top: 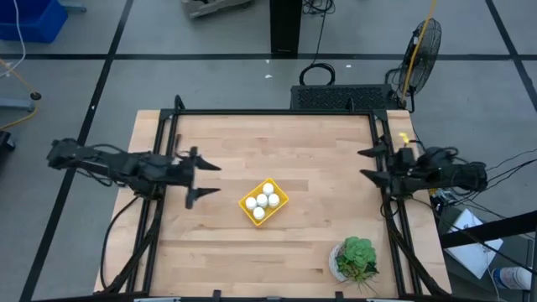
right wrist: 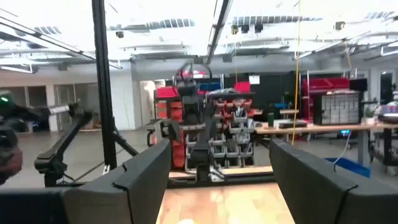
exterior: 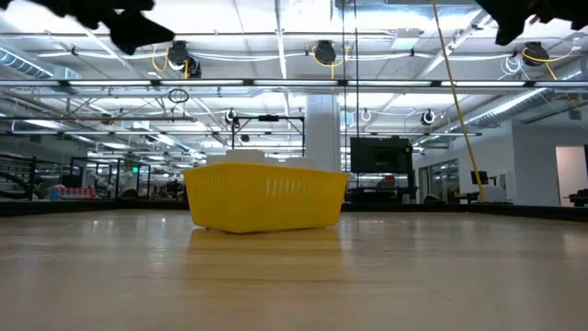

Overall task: Pick and place pill bottles into a basket
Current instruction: Return to Home Position

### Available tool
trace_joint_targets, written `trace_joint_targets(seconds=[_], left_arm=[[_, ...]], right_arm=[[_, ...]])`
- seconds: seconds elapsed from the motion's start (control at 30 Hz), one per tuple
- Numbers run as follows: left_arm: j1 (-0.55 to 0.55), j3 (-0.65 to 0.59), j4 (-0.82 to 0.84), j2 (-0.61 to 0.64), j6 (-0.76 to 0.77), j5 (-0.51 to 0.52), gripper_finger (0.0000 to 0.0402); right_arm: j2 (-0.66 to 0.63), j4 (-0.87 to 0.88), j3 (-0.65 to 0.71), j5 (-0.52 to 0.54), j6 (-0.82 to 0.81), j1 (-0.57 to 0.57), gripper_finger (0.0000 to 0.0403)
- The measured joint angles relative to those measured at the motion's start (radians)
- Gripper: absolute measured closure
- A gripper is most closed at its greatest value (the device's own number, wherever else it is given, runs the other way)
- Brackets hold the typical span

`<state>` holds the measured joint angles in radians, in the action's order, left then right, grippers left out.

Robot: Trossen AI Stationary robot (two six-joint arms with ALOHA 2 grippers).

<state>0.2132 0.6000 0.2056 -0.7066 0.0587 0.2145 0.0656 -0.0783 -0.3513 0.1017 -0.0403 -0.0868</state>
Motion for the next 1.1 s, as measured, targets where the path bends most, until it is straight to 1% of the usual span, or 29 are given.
trace_joint_targets(seconds=[0.1,0.17,0.23,0.37,0.47,0.5,0.6,0.77,0.93,1.03,1.1], left_arm=[[0.000,-0.092,-0.021,0.149,0.003,0.016,0.0086],[0.000,-0.141,-0.019,0.235,0.002,0.049,0.0085],[0.001,-0.184,-0.019,0.309,-0.008,0.074,0.0082],[-0.001,-0.271,-0.028,0.456,-0.024,0.117,0.0078],[-0.001,-0.321,-0.023,0.545,-0.011,0.137,0.0081],[-0.001,-0.335,-0.023,0.568,-0.004,0.138,0.0082],[-0.001,-0.370,-0.017,0.619,0.004,0.138,0.0086],[-0.001,-0.430,-0.017,0.666,0.024,0.160,0.0082],[-0.002,-0.467,-0.021,0.697,0.050,0.164,0.0076],[-0.002,-0.481,-0.020,0.703,0.057,0.165,0.0079],[-0.002,-0.481,-0.018,0.703,0.064,0.175,0.0083]], right_arm=[[-0.065,0.101,-0.046,0.007,0.023,0.000,0.0138],[-0.064,0.121,-0.068,0.041,0.029,0.000,0.0138],[-0.059,0.179,-0.082,0.078,0.036,0.001,0.0138],[-0.064,0.264,-0.081,0.131,0.039,0.000,0.0138],[-0.064,0.263,-0.081,0.125,0.029,0.000,0.0138],[-0.063,0.263,-0.081,0.108,0.029,0.000,0.0138],[-0.064,0.255,-0.082,0.082,0.033,0.000,0.0138],[-0.063,0.277,-0.082,0.077,0.030,0.000,0.0138],[-0.063,0.283,-0.082,0.077,0.026,0.000,0.0138],[-0.063,0.300,-0.082,0.076,0.026,0.000,0.0138],[-0.063,0.304,-0.082,0.056,0.026,0.000,0.0138]])
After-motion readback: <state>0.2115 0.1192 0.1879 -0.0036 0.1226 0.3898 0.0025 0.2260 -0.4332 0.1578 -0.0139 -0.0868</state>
